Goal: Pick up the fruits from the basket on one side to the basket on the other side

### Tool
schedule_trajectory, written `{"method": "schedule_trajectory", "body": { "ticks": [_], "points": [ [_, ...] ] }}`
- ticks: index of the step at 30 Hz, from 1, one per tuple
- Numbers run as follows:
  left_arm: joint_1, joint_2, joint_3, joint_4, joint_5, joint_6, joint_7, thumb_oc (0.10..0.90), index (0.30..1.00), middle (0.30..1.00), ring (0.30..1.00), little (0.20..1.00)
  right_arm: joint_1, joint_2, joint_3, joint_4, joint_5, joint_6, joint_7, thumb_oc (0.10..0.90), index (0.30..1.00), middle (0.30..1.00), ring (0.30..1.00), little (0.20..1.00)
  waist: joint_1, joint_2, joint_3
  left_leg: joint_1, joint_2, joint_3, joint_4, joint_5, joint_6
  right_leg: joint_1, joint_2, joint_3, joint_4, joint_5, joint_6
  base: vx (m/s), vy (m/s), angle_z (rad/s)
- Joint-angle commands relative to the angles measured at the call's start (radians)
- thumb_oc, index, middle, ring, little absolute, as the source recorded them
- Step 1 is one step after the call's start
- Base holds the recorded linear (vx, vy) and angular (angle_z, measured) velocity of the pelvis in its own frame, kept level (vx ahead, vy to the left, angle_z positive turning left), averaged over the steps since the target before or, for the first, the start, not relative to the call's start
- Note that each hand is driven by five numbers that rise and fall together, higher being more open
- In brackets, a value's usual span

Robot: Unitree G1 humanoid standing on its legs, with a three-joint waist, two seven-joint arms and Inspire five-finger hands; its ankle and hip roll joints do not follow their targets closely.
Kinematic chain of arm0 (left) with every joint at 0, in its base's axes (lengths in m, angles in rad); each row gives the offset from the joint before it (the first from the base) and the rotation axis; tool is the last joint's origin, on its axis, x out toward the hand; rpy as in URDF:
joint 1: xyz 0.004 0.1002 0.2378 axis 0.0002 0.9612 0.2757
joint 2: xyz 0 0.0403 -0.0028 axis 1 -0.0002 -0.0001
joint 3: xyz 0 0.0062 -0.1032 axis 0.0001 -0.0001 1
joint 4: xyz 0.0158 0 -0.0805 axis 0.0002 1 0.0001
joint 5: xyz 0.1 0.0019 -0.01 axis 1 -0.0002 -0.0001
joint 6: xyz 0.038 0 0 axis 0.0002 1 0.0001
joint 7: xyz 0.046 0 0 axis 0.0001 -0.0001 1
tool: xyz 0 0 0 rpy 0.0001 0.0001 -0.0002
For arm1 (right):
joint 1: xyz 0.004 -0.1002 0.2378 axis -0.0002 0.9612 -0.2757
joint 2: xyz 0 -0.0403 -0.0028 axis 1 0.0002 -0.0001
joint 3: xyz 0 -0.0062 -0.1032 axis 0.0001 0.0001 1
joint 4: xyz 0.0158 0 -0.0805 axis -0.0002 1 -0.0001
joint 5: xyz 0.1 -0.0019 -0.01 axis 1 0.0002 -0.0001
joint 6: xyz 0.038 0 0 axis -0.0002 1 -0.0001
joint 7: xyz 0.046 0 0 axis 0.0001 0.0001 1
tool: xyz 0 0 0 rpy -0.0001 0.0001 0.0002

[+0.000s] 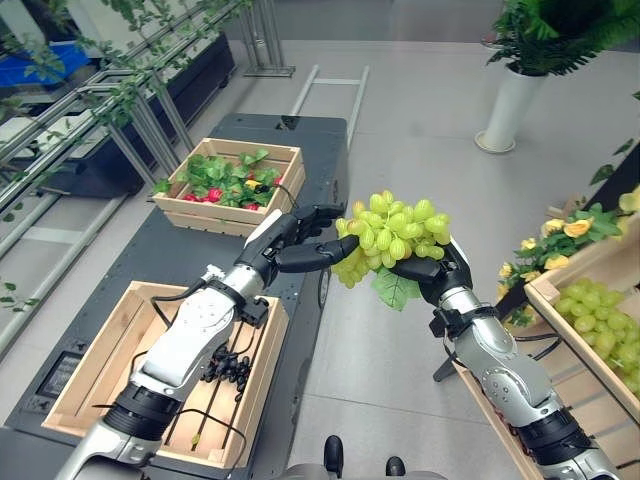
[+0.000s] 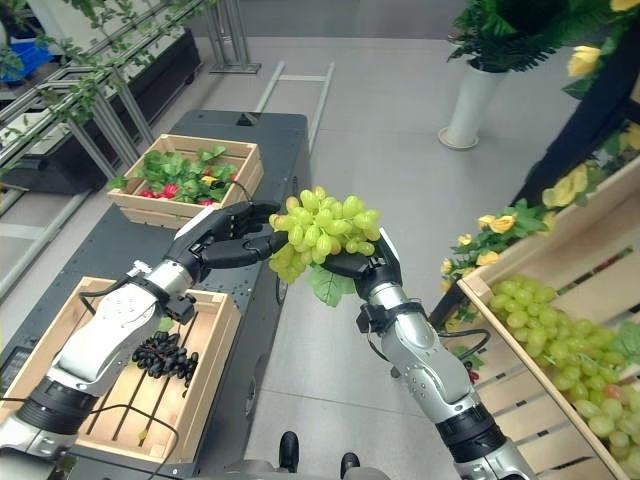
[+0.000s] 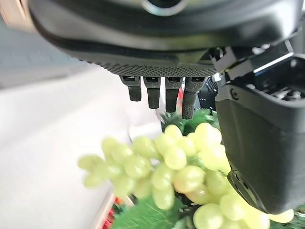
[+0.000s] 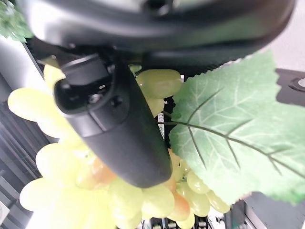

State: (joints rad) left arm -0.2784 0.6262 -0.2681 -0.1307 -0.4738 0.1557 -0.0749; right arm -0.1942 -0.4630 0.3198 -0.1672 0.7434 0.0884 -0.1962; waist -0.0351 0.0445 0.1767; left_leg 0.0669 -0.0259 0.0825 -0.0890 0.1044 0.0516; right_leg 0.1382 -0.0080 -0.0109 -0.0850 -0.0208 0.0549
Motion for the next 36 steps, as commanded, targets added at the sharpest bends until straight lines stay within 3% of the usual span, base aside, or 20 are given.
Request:
{"method": "schedule_trajectory", "body": {
  "ticks": [1,9,22,28,36],
  "points": [
    [-0.132,-0.054,0.020,0.082,-0.081,-0.193,0.076,0.800,0.900,0.900,0.900,0.900,-0.091,0.023,-0.069,-0.137,-0.020,-0.168,0.093,0.400,0.300,0.300,0.300,0.300,-0.013,-0.041,-0.103,0.065,-0.022,-0.008,0.002,-0.173,-0.020,-0.043,0.003,-0.010,0.017,0.002,0.033,-0.01,0.036,-0.28],
    [-0.144,-0.159,-0.015,0.134,-0.181,-0.228,0.096,0.800,0.900,0.900,0.900,0.900,-0.116,-0.017,-0.151,-0.207,-0.110,-0.209,0.072,0.400,0.300,0.300,0.300,0.300,-0.072,-0.043,-0.090,0.079,-0.015,0.043,0.002,-0.192,-0.014,-0.056,0.016,0.050,0.031,0.007,0.042,-0.02,0.054,-0.28],
    [-0.148,-0.270,-0.005,0.235,-0.259,-0.301,0.129,0.800,0.900,0.900,0.900,0.900,-0.133,-0.086,-0.380,-0.253,-0.059,-0.239,0.034,0.400,0.300,0.300,0.300,0.300,-0.151,-0.047,-0.088,0.093,0.000,0.111,0.002,-0.212,-0.011,-0.065,0.029,0.115,0.024,0.020,0.052,0.02,0.041,-0.19],
    [-0.133,-0.283,-0.008,0.250,-0.271,-0.339,0.147,0.800,0.900,0.900,0.900,0.900,-0.120,-0.091,-0.476,-0.257,-0.026,-0.305,-0.071,0.400,0.300,0.300,0.300,0.300,-0.176,-0.047,-0.086,0.099,0.006,0.139,0.002,-0.219,-0.009,-0.070,0.034,0.134,0.022,0.026,0.052,0.03,0.020,-0.15],
    [-0.095,-0.280,-0.004,0.245,-0.267,-0.396,0.171,0.800,0.900,0.900,0.900,0.900,-0.079,-0.130,-0.583,-0.243,-0.107,-0.301,-0.205,0.400,0.300,0.300,0.300,0.300,-0.199,-0.048,-0.087,0.101,0.009,0.162,0.002,-0.224,-0.007,-0.081,0.041,0.150,0.026,0.030,0.052,0.02,0.018,-0.15]
  ]
}}
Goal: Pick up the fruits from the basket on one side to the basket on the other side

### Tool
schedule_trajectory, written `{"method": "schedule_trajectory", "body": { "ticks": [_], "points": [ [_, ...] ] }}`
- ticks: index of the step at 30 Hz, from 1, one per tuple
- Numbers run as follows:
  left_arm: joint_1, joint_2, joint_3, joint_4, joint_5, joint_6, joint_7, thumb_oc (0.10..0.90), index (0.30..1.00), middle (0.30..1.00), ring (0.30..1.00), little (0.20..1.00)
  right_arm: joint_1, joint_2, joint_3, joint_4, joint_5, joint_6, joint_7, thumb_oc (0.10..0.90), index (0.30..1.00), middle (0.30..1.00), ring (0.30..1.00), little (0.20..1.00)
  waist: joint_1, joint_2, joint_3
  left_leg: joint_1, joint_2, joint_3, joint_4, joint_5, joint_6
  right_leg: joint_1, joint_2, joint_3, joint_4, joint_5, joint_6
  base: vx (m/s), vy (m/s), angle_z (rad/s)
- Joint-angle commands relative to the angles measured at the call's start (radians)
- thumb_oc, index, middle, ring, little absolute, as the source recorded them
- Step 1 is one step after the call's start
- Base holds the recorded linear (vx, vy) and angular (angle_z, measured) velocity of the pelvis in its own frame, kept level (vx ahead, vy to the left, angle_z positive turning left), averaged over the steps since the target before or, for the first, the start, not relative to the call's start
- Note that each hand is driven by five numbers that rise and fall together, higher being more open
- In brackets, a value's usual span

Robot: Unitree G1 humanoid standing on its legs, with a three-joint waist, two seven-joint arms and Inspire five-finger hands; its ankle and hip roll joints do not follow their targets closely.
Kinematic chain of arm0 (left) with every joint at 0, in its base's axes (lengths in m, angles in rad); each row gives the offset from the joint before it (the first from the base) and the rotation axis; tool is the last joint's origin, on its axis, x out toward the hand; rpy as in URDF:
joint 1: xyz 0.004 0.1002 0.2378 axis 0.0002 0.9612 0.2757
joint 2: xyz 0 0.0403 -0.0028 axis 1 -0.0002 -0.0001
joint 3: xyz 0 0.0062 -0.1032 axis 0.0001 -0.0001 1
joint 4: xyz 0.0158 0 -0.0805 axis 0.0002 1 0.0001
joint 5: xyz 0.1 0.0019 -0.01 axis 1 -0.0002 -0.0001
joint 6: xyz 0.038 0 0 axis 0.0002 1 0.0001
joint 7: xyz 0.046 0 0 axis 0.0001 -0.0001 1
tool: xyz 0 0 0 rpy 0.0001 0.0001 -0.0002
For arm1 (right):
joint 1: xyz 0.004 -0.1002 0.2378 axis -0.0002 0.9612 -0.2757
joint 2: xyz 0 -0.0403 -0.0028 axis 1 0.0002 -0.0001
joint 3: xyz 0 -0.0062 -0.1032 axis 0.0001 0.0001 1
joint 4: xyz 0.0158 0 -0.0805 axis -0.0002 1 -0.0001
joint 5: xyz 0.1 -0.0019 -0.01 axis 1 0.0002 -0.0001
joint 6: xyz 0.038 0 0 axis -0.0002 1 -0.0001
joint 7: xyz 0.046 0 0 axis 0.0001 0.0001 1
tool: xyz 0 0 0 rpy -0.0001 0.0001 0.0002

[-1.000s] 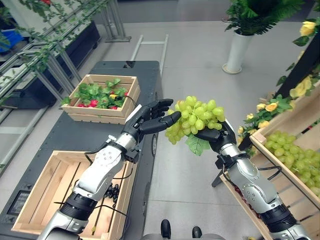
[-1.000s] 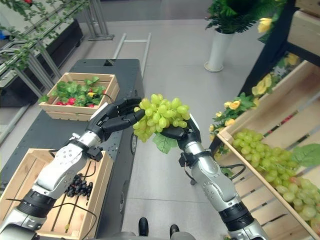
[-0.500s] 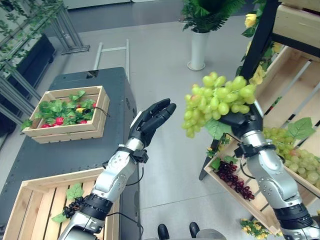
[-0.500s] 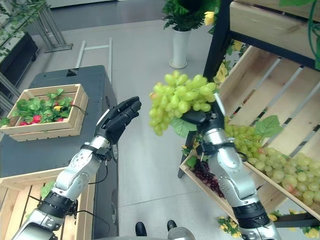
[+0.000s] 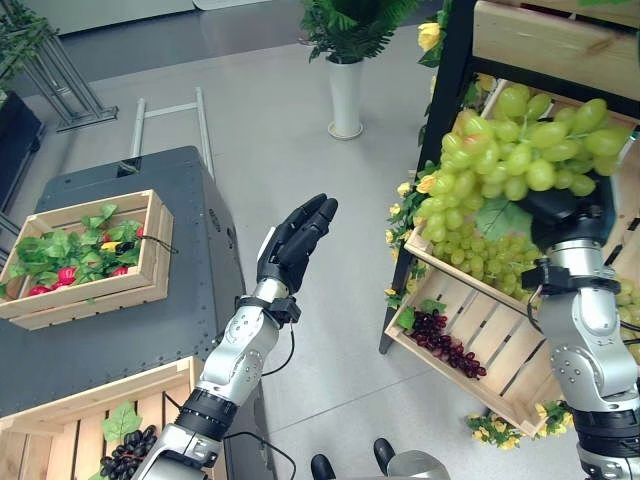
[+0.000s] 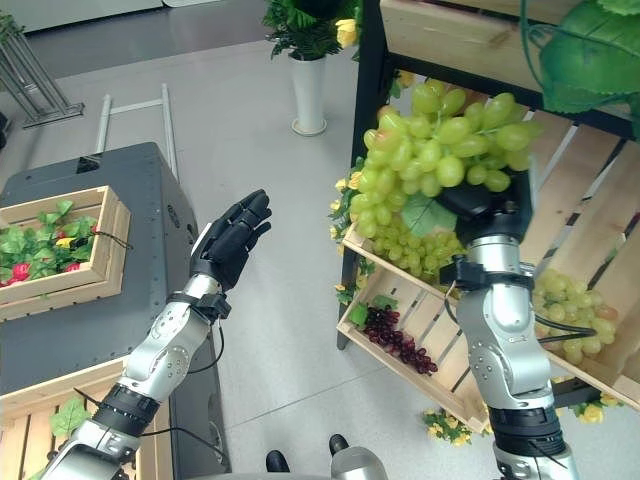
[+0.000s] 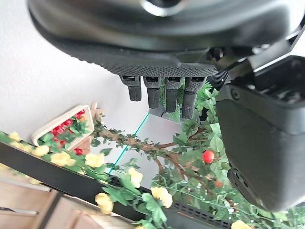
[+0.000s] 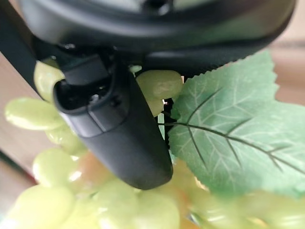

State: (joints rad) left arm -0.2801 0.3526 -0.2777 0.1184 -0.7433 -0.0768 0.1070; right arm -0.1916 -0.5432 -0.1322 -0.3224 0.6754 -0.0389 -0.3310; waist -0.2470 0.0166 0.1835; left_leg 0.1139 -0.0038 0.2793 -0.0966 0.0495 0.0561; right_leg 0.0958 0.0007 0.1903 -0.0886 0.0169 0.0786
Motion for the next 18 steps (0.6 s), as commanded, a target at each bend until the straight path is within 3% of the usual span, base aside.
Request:
{"method": "schedule_trajectory", "body": {
  "ticks": [1,6,8,10,18],
  "points": [
    [-0.092,-0.001,0.007,-0.009,0.019,-0.169,-0.011,0.800,0.900,0.900,0.900,0.900,-0.072,-0.055,-0.144,-0.076,-0.069,-0.179,-0.097,0.400,0.300,0.300,0.300,0.300,0.010,-0.021,-0.094,0.054,-0.013,-0.033,0.009,-0.170,-0.011,-0.040,0.033,-0.049,0.030,-0.007,0.028,0.01,0.009,-0.03],
    [-0.088,0.022,-0.002,-0.035,0.045,-0.190,-0.002,0.800,0.900,0.900,0.900,0.900,-0.011,-0.067,-0.207,0.035,-0.024,-0.188,-0.176,0.400,0.300,0.300,0.300,0.300,-0.002,-0.028,-0.094,0.052,-0.011,-0.028,0.009,-0.170,-0.010,-0.048,0.032,-0.049,0.034,-0.004,0.032,0.01,0.006,-0.08],
    [-0.091,0.029,-0.009,-0.050,0.035,-0.199,0.002,0.800,0.900,0.900,0.900,0.900,0.008,-0.080,-0.218,0.086,-0.111,-0.185,-0.208,0.400,0.300,0.300,0.300,0.300,-0.005,-0.029,-0.093,0.051,-0.010,-0.029,0.009,-0.169,-0.011,-0.050,0.032,-0.049,0.037,-0.003,0.033,0.00,-0.005,-0.07],
    [-0.093,0.039,-0.017,-0.069,0.032,-0.197,0.008,0.800,0.900,0.900,0.900,0.900,0.015,-0.096,-0.224,0.146,-0.109,-0.173,-0.225,0.400,0.300,0.300,0.300,0.300,-0.004,-0.032,-0.093,0.050,-0.009,-0.031,0.009,-0.167,-0.011,-0.051,0.033,-0.049,0.040,-0.004,0.034,0.00,-0.014,-0.06],
    [-0.111,0.048,-0.051,-0.086,0.019,-0.165,-0.005,0.800,0.900,0.900,0.900,0.900,-0.005,-0.169,-0.204,0.461,-0.102,-0.106,-0.206,0.400,0.300,0.300,0.300,0.300,0.025,-0.047,-0.091,0.044,-0.010,-0.056,0.009,-0.158,-0.017,-0.045,0.028,-0.071,0.030,0.008,0.033,-0.01,-0.018,0.00]
  ]
}}
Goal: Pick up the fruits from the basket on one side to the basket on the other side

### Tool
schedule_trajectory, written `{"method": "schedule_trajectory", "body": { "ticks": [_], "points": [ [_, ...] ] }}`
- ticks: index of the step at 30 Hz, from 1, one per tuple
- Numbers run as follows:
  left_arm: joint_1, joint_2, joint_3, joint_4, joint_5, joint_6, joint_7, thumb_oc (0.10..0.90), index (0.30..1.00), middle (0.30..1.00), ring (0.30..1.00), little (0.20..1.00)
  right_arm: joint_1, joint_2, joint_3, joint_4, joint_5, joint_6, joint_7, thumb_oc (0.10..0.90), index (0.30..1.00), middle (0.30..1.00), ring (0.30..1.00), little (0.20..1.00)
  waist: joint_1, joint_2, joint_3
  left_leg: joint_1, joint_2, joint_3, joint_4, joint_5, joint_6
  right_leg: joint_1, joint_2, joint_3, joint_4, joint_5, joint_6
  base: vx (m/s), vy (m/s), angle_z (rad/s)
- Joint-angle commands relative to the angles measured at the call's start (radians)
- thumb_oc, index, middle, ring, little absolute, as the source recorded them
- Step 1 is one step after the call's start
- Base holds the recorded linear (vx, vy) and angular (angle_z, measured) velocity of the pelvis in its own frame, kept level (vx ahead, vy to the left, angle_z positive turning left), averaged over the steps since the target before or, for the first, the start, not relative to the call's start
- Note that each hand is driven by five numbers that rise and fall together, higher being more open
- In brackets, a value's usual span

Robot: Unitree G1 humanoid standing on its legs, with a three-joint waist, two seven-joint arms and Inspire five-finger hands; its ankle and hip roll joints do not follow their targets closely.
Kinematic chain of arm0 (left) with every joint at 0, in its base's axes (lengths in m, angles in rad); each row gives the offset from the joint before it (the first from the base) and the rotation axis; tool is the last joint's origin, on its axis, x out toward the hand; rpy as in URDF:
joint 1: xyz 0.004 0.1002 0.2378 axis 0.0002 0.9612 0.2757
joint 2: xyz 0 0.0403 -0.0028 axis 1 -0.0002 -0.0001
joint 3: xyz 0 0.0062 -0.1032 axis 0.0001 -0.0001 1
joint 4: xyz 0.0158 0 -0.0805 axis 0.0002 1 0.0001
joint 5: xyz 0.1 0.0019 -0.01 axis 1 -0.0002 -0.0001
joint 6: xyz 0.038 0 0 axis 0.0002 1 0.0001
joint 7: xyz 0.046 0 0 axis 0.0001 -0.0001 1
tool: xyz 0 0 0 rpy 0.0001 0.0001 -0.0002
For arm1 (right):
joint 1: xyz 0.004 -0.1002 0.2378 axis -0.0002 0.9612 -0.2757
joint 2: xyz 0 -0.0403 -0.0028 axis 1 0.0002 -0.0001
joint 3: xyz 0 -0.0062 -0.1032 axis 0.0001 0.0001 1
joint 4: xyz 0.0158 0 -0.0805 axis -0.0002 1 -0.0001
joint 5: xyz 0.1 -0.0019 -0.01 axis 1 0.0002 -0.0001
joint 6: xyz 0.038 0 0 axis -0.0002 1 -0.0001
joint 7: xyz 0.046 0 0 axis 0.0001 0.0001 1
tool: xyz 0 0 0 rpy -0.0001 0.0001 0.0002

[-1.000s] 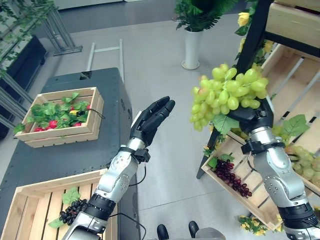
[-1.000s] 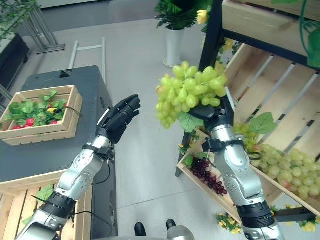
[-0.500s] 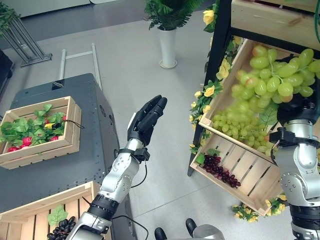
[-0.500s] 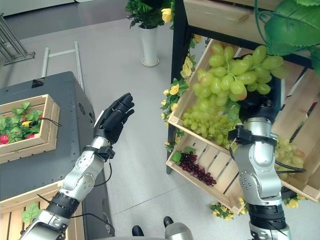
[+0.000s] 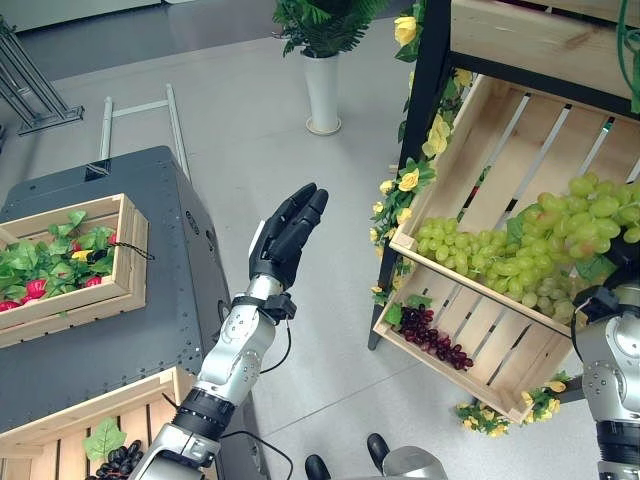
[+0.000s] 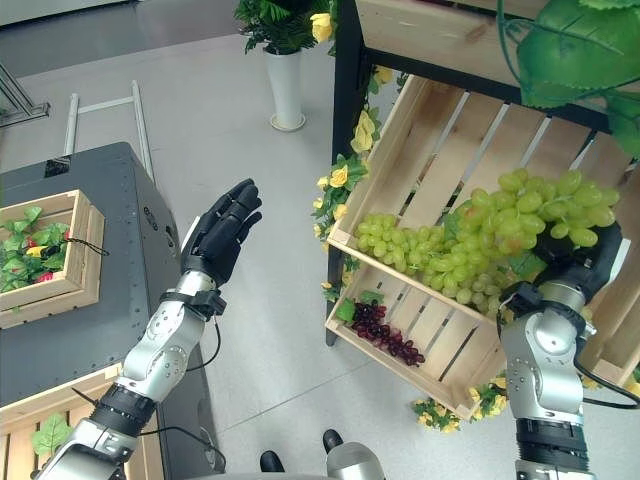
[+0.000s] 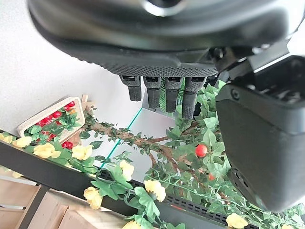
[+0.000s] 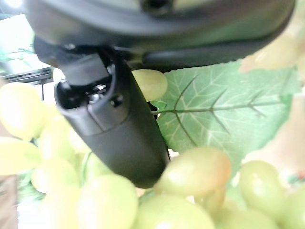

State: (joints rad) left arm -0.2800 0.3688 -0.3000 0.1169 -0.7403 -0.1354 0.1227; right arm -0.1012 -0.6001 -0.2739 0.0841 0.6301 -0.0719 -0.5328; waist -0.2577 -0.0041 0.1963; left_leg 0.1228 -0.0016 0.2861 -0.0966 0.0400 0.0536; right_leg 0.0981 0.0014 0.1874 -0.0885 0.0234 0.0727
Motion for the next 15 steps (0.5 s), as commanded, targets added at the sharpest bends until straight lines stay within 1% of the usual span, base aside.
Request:
{"method": "schedule_trajectory", "body": {
  "ticks": [1,2,5,6,7,8,9,10,11,12,14,15],
  "points": [
    [-0.113,0.033,-0.031,-0.087,0.013,-0.102,-0.022,0.800,0.900,0.900,0.900,0.900,-0.099,-0.116,-0.053,0.082,-0.055,-0.063,-0.001,0.400,0.300,0.300,0.300,0.300,0.039,-0.028,-0.104,0.034,-0.012,-0.064,0.009,-0.148,-0.015,-0.047,0.026,-0.071,0.027,0.003,0.038,-0.03,-0.035,0.04],
    [-0.116,0.036,-0.038,-0.095,0.007,-0.092,-0.021,0.800,0.900,0.900,0.900,0.900,-0.105,-0.122,-0.036,0.133,-0.038,-0.055,0.002,0.400,0.300,0.300,0.300,0.300,0.045,-0.031,-0.104,0.034,-0.012,-0.068,0.009,-0.147,-0.015,-0.045,0.025,-0.076,0.025,0.005,0.038,-0.02,-0.037,0.05],
    [-0.128,0.035,-0.054,-0.103,0.006,-0.087,-0.033,0.800,0.900,0.900,0.900,0.900,-0.126,-0.130,-0.001,0.221,-0.024,0.008,-0.010,0.400,0.300,0.300,0.300,0.300,0.055,-0.037,-0.102,0.033,-0.012,-0.073,0.009,-0.145,-0.015,-0.044,0.022,-0.087,0.021,0.010,0.037,-0.02,-0.037,0.03],
    [-0.140,0.036,-0.067,-0.103,0.031,-0.086,-0.045,0.800,0.900,0.900,0.900,0.900,-0.149,-0.139,0.027,0.282,-0.005,0.069,-0.006,0.400,0.300,0.300,0.300,0.300,0.060,-0.041,-0.101,0.033,-0.011,-0.075,0.009,-0.144,-0.016,-0.042,0.020,-0.091,0.019,0.013,0.036,-0.01,-0.041,0.01],
    [-0.150,0.040,-0.081,-0.113,0.035,-0.076,-0.057,0.800,0.900,0.900,0.900,0.900,-0.165,-0.145,0.049,0.315,0.004,0.100,0.004,0.400,0.300,0.300,0.300,0.300,0.063,-0.044,-0.101,0.033,-0.011,-0.075,0.009,-0.142,-0.017,-0.041,0.020,-0.093,0.017,0.016,0.036,-0.01,-0.039,0.00],
    [-0.154,0.042,-0.087,-0.115,0.036,-0.073,-0.064,0.800,0.900,0.900,0.900,0.900,-0.173,-0.148,0.056,0.323,0.000,0.113,0.007,0.471,0.406,0.406,0.406,0.406,0.064,-0.045,-0.101,0.032,-0.011,-0.075,0.009,-0.141,-0.017,-0.041,0.019,-0.093,0.016,0.017,0.036,0.00,0.000,0.00],
    [-0.164,0.046,-0.097,-0.120,0.042,-0.066,-0.076,0.800,0.900,0.900,0.900,0.900,-0.185,-0.154,0.072,0.348,-0.005,0.139,0.023,0.532,0.498,0.498,0.498,0.498,0.066,-0.046,-0.099,0.031,-0.010,-0.074,0.009,-0.140,-0.017,-0.042,0.019,-0.094,0.015,0.019,0.036,0.00,0.000,0.00],
    [-0.173,0.050,-0.104,-0.125,0.044,-0.060,-0.083,0.800,0.900,0.900,0.900,0.900,-0.194,-0.159,0.087,0.365,-0.004,0.152,0.036,0.574,0.561,0.561,0.561,0.561,0.067,-0.047,-0.099,0.030,-0.010,-0.072,0.009,-0.140,-0.017,-0.044,0.018,-0.095,0.016,0.020,0.036,-0.04,-0.025,0.00],
    [-0.187,0.055,-0.116,-0.132,0.047,-0.049,-0.092,0.800,0.900,0.900,0.900,0.900,-0.212,-0.167,0.113,0.387,0.000,0.179,0.068,0.780,0.869,0.869,0.869,0.869,0.068,-0.050,-0.097,0.030,-0.009,-0.070,0.009,-0.139,-0.016,-0.046,0.018,-0.096,0.018,0.022,0.036,-0.04,-0.022,0.00],
    [-0.197,0.058,-0.129,-0.134,0.051,-0.045,-0.089,0.800,0.900,0.900,0.900,0.900,-0.227,-0.167,0.137,0.394,-0.006,0.200,0.081,0.800,0.900,0.900,0.900,0.900,0.068,-0.051,-0.095,0.029,-0.009,-0.067,0.009,-0.137,-0.016,-0.048,0.019,-0.096,0.020,0.022,0.036,-0.04,-0.017,-0.01],
    [-0.208,0.064,-0.138,-0.135,0.047,-0.037,-0.094,0.800,0.900,0.900,0.900,0.900,-0.243,-0.178,0.176,0.404,-0.038,0.240,0.133,0.800,0.900,0.900,0.900,0.900,0.065,-0.052,-0.093,0.030,-0.007,-0.063,0.009,-0.137,-0.017,-0.051,0.020,-0.094,0.025,0.021,0.036,-0.02,-0.004,-0.01],
    [-0.209,0.064,-0.138,-0.135,0.044,-0.034,-0.096,0.800,0.900,0.900,0.900,0.900,-0.245,-0.180,0.180,0.404,-0.052,0.246,0.142,0.800,0.900,0.900,0.900,0.900,0.065,-0.052,-0.093,0.030,-0.006,-0.062,0.009,-0.136,-0.017,-0.051,0.021,-0.094,0.025,0.020,0.036,0.00,0.000,0.00]
  ]
}}
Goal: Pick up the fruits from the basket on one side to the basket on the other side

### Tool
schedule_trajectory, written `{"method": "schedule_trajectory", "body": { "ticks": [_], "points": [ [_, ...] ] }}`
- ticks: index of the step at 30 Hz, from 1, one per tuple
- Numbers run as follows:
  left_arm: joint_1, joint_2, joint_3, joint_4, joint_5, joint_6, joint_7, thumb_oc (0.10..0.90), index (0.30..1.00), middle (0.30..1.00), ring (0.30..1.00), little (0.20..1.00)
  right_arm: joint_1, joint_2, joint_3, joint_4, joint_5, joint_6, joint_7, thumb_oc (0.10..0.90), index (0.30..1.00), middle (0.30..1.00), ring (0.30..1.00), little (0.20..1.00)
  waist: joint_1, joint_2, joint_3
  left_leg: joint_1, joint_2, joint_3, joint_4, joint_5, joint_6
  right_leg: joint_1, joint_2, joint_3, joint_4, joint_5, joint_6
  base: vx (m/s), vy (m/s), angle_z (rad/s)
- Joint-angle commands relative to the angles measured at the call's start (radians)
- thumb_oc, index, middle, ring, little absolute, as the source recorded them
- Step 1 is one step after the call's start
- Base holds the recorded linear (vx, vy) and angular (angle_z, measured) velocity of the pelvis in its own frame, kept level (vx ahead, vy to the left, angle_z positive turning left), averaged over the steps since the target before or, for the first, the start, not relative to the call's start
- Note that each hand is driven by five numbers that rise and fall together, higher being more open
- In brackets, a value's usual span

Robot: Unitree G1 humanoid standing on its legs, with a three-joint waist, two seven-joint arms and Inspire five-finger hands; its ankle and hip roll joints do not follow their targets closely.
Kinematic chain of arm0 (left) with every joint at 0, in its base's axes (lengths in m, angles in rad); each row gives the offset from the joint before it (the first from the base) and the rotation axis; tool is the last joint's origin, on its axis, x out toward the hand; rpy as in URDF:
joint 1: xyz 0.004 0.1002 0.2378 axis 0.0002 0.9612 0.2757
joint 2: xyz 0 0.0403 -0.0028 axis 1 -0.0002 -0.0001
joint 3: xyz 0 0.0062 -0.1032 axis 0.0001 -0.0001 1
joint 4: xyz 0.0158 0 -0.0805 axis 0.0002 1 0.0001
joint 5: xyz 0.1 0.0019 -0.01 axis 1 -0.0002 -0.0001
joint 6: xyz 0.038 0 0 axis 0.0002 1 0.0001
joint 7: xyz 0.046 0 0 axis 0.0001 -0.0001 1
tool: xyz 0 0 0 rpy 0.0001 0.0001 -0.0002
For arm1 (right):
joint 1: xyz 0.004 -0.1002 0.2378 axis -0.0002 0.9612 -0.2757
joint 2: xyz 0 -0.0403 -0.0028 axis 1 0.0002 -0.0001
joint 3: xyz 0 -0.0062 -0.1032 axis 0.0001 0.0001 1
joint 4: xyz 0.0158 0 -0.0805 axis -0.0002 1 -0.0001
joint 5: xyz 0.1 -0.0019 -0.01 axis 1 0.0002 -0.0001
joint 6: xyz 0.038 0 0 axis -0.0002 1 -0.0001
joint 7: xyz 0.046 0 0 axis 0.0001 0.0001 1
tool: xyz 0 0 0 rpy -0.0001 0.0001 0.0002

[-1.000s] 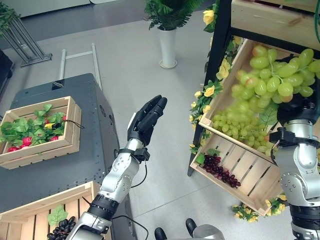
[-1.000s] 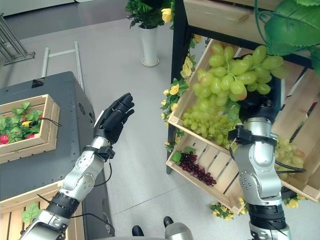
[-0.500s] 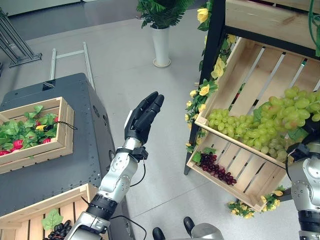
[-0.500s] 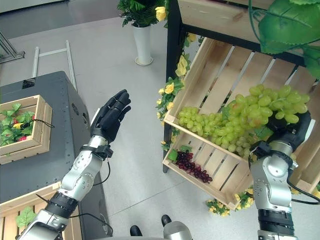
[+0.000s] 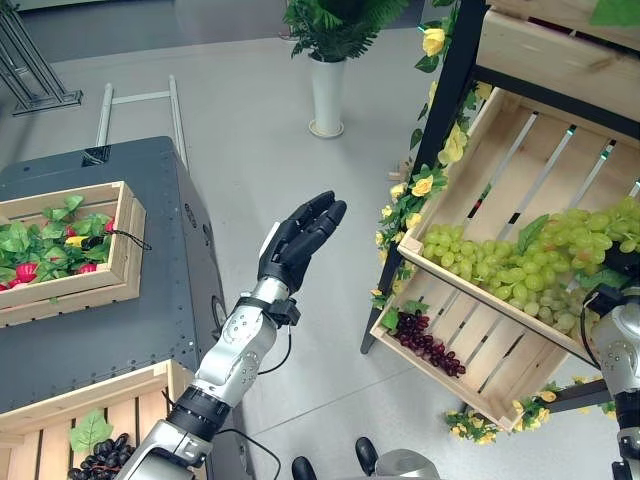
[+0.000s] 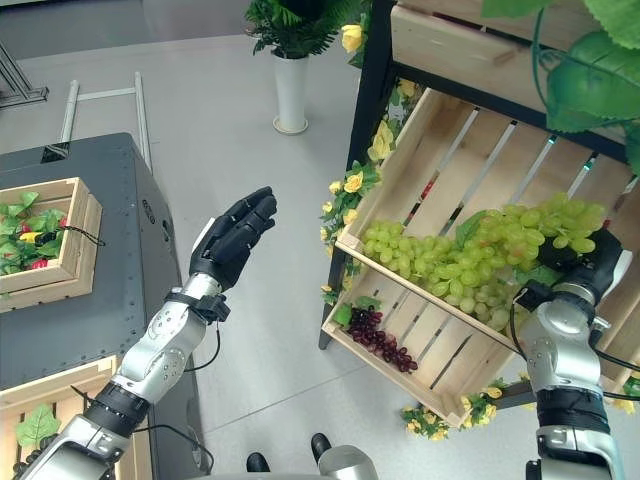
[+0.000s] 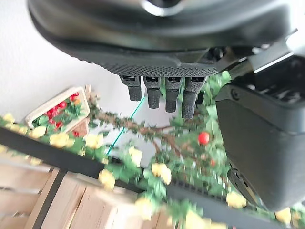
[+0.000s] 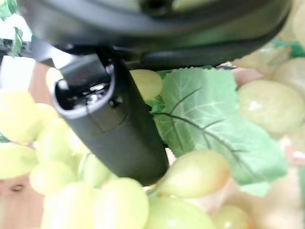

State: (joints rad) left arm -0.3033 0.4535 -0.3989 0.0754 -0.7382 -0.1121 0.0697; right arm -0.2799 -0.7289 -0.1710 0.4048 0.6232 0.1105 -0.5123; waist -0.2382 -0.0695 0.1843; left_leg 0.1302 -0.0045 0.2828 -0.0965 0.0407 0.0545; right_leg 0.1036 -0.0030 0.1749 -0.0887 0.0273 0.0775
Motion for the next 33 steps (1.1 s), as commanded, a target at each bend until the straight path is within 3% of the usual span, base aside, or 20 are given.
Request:
{"method": "schedule_trajectory", "body": {
  "ticks": [1,5,10,14,20,27,33],
  "points": [
    [-0.187,-0.021,-0.043,-0.087,0.040,-0.057,-0.048,0.800,0.900,0.900,0.900,0.900,-0.080,-0.066,0.111,0.076,-0.109,0.093,0.150,0.800,0.900,0.900,0.900,0.900,0.042,0.012,-0.081,0.025,-0.003,-0.053,0.009,-0.135,-0.018,-0.059,0.025,-0.078,0.029,0.017,0.031,-0.01,0.003,-0.05],
    [-0.165,-0.023,-0.031,-0.081,0.037,-0.055,-0.063,0.800,0.900,0.900,0.900,0.900,-0.073,-0.111,0.136,0.031,-0.252,0.135,0.261,0.800,0.900,0.900,0.900,0.900,0.031,0.011,-0.085,0.029,0.001,-0.041,0.009,-0.137,-0.020,-0.061,0.029,-0.065,0.032,0.015,0.032,-0.01,-0.005,-0.13],
    [-0.148,-0.017,-0.016,-0.079,0.030,-0.056,-0.068,0.800,0.900,0.900,0.900,0.900,-0.036,-0.151,0.130,-0.032,-0.347,0.137,0.342,0.800,0.900,0.900,0.900,0.900,0.017,0.009,-0.087,0.026,0.007,-0.032,0.009,-0.136,-0.021,-0.070,0.034,-0.054,0.039,0.013,0.035,-0.02,-0.003,-0.06],
    [-0.130,-0.010,0.005,-0.088,0.039,-0.048,-0.078,0.800,0.900,0.900,0.900,0.900,0.005,-0.211,0.115,-0.110,-0.602,0.113,0.400,0.800,0.900,0.900,0.900,0.900,-0.001,0.008,-0.083,0.033,0.008,-0.023,0.009,-0.141,-0.020,-0.073,0.038,-0.045,0.045,0.008,0.041,-0.03,-0.007,-0.01],
    [-0.102,0.004,0.029,-0.109,0.043,-0.056,-0.081,0.800,0.900,0.900,0.900,0.900,0.052,-0.298,0.055,-0.240,-0.837,0.121,0.411,0.800,0.900,0.900,0.900,0.900,-0.023,0.014,-0.081,0.035,0.007,-0.008,0.010,-0.143,-0.018,-0.081,0.043,-0.028,0.057,0.003,0.046,-0.01,0.009,-0.03],
    [-0.077,0.013,0.066,-0.133,0.035,-0.055,-0.080,0.800,0.900,0.900,0.900,0.900,0.132,-0.311,-0.085,-0.429,-0.866,0.086,0.356,0.800,0.900,0.900,0.900,0.900,-0.052,0.030,-0.086,0.039,0.006,0.009,0.011,-0.153,-0.014,-0.089,0.043,-0.008,0.066,-0.004,0.054,0.01,0.035,-0.08],
    [-0.060,0.005,0.100,-0.129,0.038,-0.054,-0.076,0.800,0.900,0.900,0.900,0.900,0.230,-0.271,-0.196,-0.582,-0.907,0.006,0.281,0.800,0.900,0.900,0.900,0.900,-0.068,0.042,-0.091,0.045,0.005,0.019,0.011,-0.159,-0.009,-0.088,0.043,0.002,0.066,-0.006,0.058,0.02,0.024,-0.12]
  ]
}}
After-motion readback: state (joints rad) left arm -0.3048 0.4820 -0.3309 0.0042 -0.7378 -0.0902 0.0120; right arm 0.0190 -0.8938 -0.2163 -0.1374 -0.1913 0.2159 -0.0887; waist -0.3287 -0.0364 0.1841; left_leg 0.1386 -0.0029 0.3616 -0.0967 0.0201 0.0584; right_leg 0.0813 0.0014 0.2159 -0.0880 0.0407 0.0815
